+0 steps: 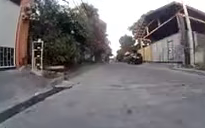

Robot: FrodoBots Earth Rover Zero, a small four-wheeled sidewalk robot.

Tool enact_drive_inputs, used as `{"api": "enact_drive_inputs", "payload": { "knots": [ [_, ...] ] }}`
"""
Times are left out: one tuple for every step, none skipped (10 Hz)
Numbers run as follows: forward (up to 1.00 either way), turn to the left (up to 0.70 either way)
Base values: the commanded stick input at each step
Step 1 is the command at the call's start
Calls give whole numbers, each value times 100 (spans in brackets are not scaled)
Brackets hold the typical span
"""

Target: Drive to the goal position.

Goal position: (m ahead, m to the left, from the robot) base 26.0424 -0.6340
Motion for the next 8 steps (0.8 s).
{"api": "enact_drive_inputs", "payload": {
  "knots": [
    [100,-4],
    [100,-34],
    [100,-34],
    [100,-34],
    [100,6],
    [100,6],
    [100,6],
    [100,6]
  ]
}}
